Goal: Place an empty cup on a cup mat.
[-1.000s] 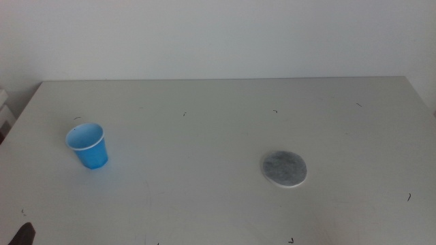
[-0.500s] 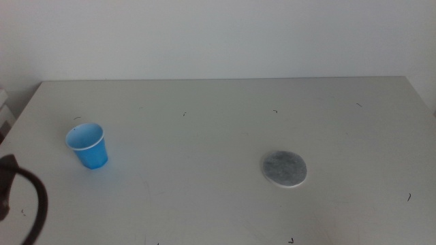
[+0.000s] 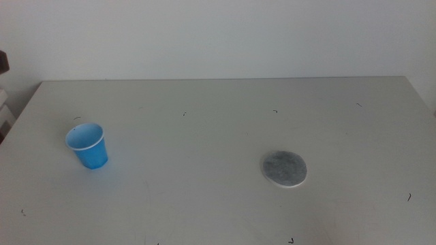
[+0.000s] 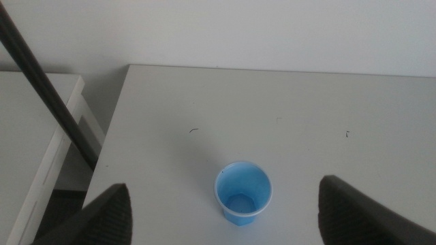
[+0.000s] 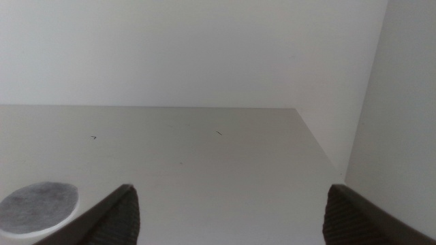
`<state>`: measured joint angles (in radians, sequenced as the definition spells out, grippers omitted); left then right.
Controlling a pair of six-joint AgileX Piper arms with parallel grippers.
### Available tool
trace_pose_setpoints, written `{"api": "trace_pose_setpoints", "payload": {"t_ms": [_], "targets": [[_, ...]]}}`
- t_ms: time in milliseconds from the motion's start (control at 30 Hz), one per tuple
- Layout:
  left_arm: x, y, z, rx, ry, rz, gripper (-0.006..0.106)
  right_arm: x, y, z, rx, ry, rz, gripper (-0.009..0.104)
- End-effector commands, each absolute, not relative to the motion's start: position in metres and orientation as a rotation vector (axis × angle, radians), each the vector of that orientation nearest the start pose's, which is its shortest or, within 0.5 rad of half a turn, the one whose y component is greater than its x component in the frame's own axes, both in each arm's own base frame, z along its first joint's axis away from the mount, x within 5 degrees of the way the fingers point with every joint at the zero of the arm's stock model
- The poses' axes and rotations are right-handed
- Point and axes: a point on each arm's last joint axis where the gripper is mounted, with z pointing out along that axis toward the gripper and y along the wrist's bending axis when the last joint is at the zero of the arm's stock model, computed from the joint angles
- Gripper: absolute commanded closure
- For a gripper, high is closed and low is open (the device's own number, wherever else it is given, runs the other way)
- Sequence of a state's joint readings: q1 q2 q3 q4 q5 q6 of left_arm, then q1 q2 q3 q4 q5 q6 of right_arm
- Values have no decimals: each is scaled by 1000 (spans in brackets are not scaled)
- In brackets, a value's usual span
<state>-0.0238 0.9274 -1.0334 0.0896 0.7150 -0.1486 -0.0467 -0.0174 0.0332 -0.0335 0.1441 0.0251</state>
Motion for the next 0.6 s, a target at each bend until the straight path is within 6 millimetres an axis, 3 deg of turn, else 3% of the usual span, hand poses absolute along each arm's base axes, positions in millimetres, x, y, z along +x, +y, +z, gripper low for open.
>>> {"api": "trace_pose_setpoints", "payload": {"t_ms": [0, 233, 567], "targets": [[191, 0, 426, -107, 2035, -17, -5, 54, -3, 202, 17, 1535, -58, 1], [222, 0, 459, -127, 2135, -8, -5, 54, -3, 202, 17, 1535, -58, 1], [280, 0, 461, -128, 2216, 23, -5, 54, -3, 202, 17, 1535, -58, 1]]}}
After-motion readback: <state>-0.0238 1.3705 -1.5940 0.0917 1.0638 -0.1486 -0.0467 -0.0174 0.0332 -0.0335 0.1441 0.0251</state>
